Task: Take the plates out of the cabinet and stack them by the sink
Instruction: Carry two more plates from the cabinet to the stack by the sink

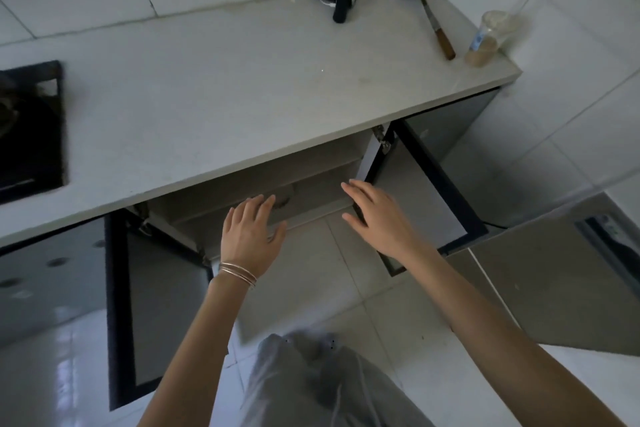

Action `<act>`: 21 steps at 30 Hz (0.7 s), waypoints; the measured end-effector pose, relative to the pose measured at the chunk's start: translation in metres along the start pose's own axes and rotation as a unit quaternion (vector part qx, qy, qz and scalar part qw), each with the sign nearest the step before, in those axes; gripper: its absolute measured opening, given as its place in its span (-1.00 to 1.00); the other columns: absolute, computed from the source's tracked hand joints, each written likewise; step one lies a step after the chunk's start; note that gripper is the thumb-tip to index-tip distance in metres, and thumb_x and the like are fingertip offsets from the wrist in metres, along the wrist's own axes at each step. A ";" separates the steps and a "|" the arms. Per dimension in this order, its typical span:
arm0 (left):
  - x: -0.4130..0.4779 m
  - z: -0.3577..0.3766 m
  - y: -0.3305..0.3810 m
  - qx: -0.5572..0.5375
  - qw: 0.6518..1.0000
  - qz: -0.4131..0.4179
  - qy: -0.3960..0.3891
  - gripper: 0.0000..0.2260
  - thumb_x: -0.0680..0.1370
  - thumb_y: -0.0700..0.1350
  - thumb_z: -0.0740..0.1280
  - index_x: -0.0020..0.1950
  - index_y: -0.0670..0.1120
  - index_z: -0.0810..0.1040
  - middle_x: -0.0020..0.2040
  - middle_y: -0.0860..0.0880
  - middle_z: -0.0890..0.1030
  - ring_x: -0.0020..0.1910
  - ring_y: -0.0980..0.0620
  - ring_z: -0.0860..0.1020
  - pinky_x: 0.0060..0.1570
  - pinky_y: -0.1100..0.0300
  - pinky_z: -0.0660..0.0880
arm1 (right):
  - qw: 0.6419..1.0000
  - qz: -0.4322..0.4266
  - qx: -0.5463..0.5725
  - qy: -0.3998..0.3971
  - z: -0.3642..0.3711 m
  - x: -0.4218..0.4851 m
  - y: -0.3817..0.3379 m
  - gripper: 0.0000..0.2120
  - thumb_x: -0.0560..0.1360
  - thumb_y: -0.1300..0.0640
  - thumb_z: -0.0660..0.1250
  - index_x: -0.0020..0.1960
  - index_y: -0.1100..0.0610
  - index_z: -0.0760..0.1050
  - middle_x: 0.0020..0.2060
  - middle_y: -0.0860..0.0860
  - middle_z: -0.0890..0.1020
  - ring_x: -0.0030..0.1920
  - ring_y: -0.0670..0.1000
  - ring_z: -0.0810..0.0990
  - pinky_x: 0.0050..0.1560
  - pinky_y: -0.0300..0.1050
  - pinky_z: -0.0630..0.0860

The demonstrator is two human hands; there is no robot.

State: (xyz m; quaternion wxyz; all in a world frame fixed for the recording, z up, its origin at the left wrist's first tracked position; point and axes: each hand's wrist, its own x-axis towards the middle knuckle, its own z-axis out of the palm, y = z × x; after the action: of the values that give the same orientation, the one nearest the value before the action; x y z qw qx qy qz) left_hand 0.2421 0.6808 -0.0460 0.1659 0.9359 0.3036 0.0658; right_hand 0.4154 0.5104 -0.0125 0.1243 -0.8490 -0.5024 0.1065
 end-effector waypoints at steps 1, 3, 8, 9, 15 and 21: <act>0.003 0.000 -0.004 0.000 1.000 -0.012 0.002 -0.50 0.49 0.12 0.17 0.35 -0.11 0.41 0.29 -0.15 0.48 0.29 -0.18 0.41 0.32 -0.14 0.30 | 1.000 -0.006 0.001 -0.004 0.001 0.007 0.002 -0.46 0.57 -0.02 0.17 0.48 0.11 0.12 0.45 0.06 0.25 0.43 0.03 0.24 0.40 -0.02 0.18; 0.009 0.001 -0.012 -0.002 0.999 -0.032 0.002 -0.49 0.48 0.13 0.15 0.34 -0.11 0.42 0.28 -0.15 0.49 0.28 -0.18 0.42 0.30 -0.13 0.32 | 1.000 -0.014 0.001 -0.009 0.005 0.020 0.006 -0.46 0.57 -0.02 0.17 0.48 0.11 0.13 0.45 0.07 0.25 0.42 0.04 0.25 0.40 -0.01 0.18; 0.023 0.010 -0.037 0.002 0.999 -0.036 -0.004 -0.46 0.48 0.17 0.09 0.32 -0.12 0.44 0.25 -0.16 0.52 0.23 -0.20 0.46 0.23 -0.12 0.37 | 1.000 -0.023 -0.007 -0.004 0.017 0.053 0.005 -0.47 0.56 0.00 0.20 0.46 0.14 0.18 0.43 0.09 0.29 0.38 0.07 0.33 0.38 0.02 0.26; 0.026 0.012 -0.043 0.003 1.000 -0.029 0.001 -0.45 0.47 0.18 0.08 0.31 -0.13 0.45 0.23 -0.16 0.53 0.22 -0.20 0.47 0.21 -0.12 0.39 | 1.000 -0.028 -0.007 0.001 0.020 0.060 0.004 -0.48 0.56 0.01 0.21 0.45 0.15 0.19 0.42 0.10 0.30 0.37 0.07 0.34 0.37 0.03 0.28; 0.043 0.041 -0.068 0.023 0.999 -0.024 0.004 -0.48 0.47 0.15 0.09 0.28 -0.13 0.47 0.20 -0.15 0.55 0.17 -0.20 0.50 0.19 -0.10 0.43 | 0.999 -0.050 0.008 -0.015 0.055 0.096 0.009 -0.49 0.57 0.02 0.20 0.45 0.15 0.19 0.43 0.09 0.29 0.39 0.07 0.30 0.37 0.02 0.28; 0.054 0.105 -0.084 0.025 0.999 -0.048 0.004 -0.46 0.46 0.16 0.06 0.30 -0.12 0.46 0.22 -0.14 0.54 0.20 -0.18 0.49 0.23 -0.12 0.40 | 0.996 -0.074 0.016 -0.042 0.119 0.124 0.034 -0.49 0.57 0.00 0.18 0.47 0.12 0.17 0.45 0.05 0.25 0.41 0.04 0.26 0.38 -0.01 0.23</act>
State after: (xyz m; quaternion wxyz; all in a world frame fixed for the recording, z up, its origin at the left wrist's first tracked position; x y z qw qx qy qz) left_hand 0.2630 0.7478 -0.1730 0.1444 0.9237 0.3506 0.0543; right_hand 0.4654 0.6163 -0.1432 0.1242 -0.8022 -0.5669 0.1401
